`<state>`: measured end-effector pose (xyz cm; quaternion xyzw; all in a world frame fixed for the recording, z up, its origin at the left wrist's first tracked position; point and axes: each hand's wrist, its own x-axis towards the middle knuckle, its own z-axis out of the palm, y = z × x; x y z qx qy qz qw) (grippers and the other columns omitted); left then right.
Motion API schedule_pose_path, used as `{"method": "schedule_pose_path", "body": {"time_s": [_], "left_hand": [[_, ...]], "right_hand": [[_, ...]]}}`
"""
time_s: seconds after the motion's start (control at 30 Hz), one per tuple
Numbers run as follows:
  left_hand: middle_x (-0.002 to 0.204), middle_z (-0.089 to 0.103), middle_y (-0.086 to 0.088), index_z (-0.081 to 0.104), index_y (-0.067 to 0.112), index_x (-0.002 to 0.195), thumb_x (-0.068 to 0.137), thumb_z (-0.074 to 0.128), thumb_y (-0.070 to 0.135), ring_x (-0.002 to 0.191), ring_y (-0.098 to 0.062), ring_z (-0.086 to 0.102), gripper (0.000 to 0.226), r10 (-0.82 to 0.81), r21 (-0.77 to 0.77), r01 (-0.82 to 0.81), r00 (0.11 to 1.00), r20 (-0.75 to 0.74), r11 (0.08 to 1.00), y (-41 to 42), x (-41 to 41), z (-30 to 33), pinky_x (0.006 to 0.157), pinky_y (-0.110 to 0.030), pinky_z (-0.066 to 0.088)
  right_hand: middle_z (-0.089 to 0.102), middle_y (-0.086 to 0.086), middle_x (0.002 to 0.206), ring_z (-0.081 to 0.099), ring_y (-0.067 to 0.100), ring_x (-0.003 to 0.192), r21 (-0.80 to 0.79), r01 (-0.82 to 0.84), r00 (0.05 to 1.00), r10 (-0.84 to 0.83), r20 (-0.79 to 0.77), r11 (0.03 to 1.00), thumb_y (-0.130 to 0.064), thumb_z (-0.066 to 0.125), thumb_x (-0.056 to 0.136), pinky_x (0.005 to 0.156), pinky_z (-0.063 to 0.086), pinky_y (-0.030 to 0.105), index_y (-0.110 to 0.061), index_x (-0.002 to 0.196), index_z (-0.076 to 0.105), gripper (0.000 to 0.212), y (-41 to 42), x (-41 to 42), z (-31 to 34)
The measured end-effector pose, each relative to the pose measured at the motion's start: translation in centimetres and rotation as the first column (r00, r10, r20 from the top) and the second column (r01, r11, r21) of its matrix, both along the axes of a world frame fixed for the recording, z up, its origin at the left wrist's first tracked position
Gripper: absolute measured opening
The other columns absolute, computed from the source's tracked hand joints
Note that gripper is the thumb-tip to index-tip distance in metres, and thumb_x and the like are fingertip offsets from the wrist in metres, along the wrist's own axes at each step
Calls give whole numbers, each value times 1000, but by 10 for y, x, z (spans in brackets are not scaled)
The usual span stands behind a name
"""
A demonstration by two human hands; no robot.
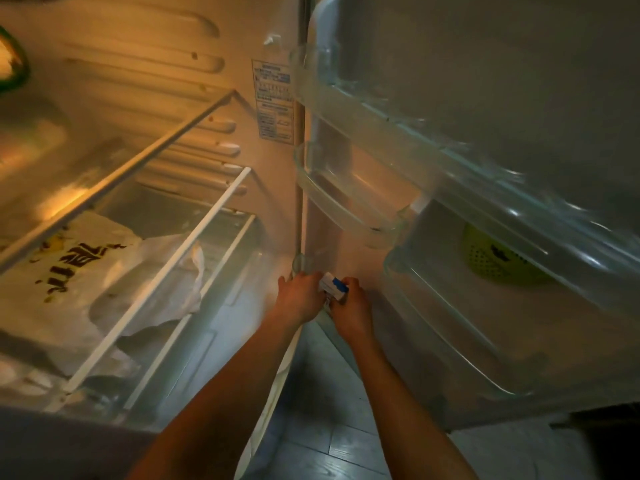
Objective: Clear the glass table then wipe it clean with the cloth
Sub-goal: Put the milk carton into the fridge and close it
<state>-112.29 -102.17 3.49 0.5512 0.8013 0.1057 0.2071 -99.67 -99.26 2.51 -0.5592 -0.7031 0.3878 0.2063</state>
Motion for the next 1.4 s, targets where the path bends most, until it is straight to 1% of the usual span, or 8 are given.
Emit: {"method": "schedule_pose_path", "body": {"time_s": [0.13, 0.37, 0.47, 0.53, 0.7, 1.0, 1.23, 1.4], "left_hand": [[136, 58, -7, 49, 28, 137, 96, 47, 28, 126, -29, 52, 41, 3, 27, -4, 1000, 25, 1000, -10, 4, 10, 108, -45, 28], [142, 52, -8, 47, 15, 141, 95, 49, 27, 132, -27, 45, 47, 74, 120, -83, 994, 79, 989, -40, 9, 30, 108, -43, 36], [123, 62, -7, 57, 21, 121, 85, 46, 47, 114, -30, 59, 46, 187, 105, -209, 965, 185, 972, -56, 3, 28, 94, -44, 50], [115, 64, -5, 58, 21, 110, 83, 41, 50, 107, -29, 62, 44, 228, 109, -255, 949, 218, 961, -64, 2, 27, 89, -44, 52], [144, 49, -14, 47, 7, 138, 102, 44, 26, 131, -31, 47, 41, 297, 120, -321, 937, 186, 939, -123, 41, 65, 107, -34, 34], [162, 25, -3, 22, 20, 156, 102, 40, 46, 146, -25, 30, 63, 427, -40, -425, 903, 54, 904, -224, 111, 86, 119, -38, 24], [153, 44, -5, 41, 19, 147, 101, 40, 47, 135, -26, 46, 54, 520, -22, -520, 851, 69, 854, -296, 131, 108, 113, -42, 36], [131, 61, -14, 59, 12, 124, 99, 42, 34, 113, -30, 58, 37, 632, 28, -635, 772, 70, 772, -381, 129, 117, 96, -37, 46]], "right_hand": [[59, 10, 105, 63, 27, 92, -25, -29, 996, 30, 78, 999, -14, 63, 82, 75, 55, 37, -13, 112, 51, 32, -3, 1, 5], [55, 9, 121, 52, 27, 112, 179, -163, 958, 112, 263, 970, -30, 49, 85, 93, 45, 38, -13, 122, 50, 41, -20, 1, 35], [57, 12, 120, 51, 30, 113, 240, -265, 936, 190, 295, 934, -30, 48, 86, 95, 45, 38, -10, 119, 54, 39, -34, 1, 48], [58, 14, 123, 51, 32, 116, 264, -306, 928, 225, 297, 915, -32, 44, 85, 97, 43, 37, -8, 119, 57, 43, -42, 2, 56], [60, 17, 120, 53, 35, 114, 236, -466, 862, 376, 340, 853, -37, 40, 86, 100, 42, 44, -9, 120, 56, 46, -68, 18, 64], [53, 16, 135, 49, 34, 123, 171, -667, 737, 609, 293, 725, -31, 49, 93, 104, 41, 42, -9, 133, 47, 46, -121, 77, 82], [50, 14, 140, 48, 32, 126, 160, -747, 661, 692, 292, 646, -41, 42, 99, 104, 39, 44, -11, 137, 44, 48, -183, 93, 106], [56, 10, 135, 53, 29, 121, 163, -854, 519, 804, 291, 493, -41, 40, 98, 100, 42, 38, -13, 132, 51, 45, -259, 71, 117]]}}
